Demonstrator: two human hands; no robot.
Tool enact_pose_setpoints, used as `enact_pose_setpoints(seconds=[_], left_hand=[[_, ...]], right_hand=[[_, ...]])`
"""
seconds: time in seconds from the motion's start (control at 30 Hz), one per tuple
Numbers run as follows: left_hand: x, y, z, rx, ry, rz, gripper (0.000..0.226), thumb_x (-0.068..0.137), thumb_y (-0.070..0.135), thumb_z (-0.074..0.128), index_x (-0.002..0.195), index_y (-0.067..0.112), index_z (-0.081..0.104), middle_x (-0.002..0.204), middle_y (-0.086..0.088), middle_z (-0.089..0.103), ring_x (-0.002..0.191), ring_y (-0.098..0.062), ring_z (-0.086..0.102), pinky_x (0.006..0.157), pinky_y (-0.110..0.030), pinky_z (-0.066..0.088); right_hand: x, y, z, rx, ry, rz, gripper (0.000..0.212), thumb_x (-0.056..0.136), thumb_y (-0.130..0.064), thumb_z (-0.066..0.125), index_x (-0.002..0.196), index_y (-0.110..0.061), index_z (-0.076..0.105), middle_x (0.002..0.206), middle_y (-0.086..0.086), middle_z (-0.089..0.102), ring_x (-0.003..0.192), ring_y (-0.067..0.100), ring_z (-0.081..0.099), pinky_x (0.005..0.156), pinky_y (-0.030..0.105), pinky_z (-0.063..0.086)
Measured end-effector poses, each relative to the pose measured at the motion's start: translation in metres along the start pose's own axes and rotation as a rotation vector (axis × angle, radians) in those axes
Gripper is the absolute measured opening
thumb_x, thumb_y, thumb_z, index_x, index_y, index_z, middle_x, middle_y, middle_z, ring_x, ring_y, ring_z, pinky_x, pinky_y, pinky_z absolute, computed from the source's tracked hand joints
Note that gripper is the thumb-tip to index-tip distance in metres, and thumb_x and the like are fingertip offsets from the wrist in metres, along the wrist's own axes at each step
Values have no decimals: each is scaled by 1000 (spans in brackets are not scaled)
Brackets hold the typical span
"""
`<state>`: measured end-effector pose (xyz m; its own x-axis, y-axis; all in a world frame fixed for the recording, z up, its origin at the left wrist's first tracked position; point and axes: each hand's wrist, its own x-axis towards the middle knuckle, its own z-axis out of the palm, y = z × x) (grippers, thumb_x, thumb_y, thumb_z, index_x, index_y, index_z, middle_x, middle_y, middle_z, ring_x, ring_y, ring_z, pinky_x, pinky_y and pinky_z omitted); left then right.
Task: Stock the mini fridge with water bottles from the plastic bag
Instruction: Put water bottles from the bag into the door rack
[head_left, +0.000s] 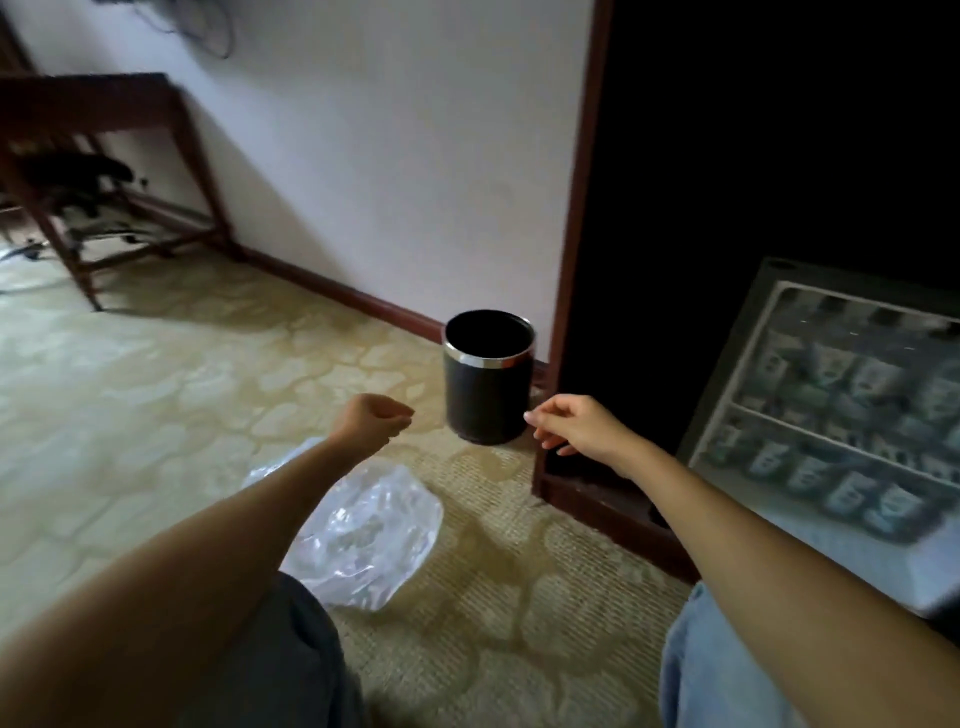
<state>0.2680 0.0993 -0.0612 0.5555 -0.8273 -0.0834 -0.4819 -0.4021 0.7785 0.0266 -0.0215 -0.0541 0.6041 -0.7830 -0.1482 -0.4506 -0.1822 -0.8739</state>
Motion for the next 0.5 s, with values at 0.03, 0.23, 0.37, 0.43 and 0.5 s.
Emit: enact_pose_setpoints(seconds=[0.03,0.23,0.37,0.43,0.5], left_hand=[[2,-14,-14,45,3,-5,19,87,9,66,105,7,70,98,-11,71,77,-15,61,71,-26,52],[1,-93,-75,194,-20,-54,22,88,8,65,108,11,71,107,-6,70,80,-10,61,58,-12,38],[-14,-142,-103,244,-83,-97,24,88,8,63,111,12,70,109,-8,69,99,-19,64,80,-22,47],[-23,-166,-117,250,-132,-137,26,89,9,63,114,14,68,113,-8,68,100,-19,64,86,-25,49],[-29,-184,-131,222,-149,-187,29,88,9,63,117,13,67,118,-9,65,100,-20,63,85,-25,47]], right_hand=[[7,-4,13,-12,-34,0,19,92,-30,61,97,-11,61,78,-2,63,66,8,58,60,19,45],[44,-11,99,-33,-166,50,18,94,-26,58,100,-10,62,83,2,65,69,10,61,63,21,49],[61,-30,147,-177,-271,76,16,94,-28,57,97,-14,65,86,0,68,76,11,64,65,20,50],[69,-58,169,-202,-304,51,19,94,-26,56,102,-10,65,89,2,68,81,14,65,68,22,51],[75,-91,188,-223,-342,11,20,95,-24,55,104,-9,64,92,4,67,84,17,65,74,26,52]])
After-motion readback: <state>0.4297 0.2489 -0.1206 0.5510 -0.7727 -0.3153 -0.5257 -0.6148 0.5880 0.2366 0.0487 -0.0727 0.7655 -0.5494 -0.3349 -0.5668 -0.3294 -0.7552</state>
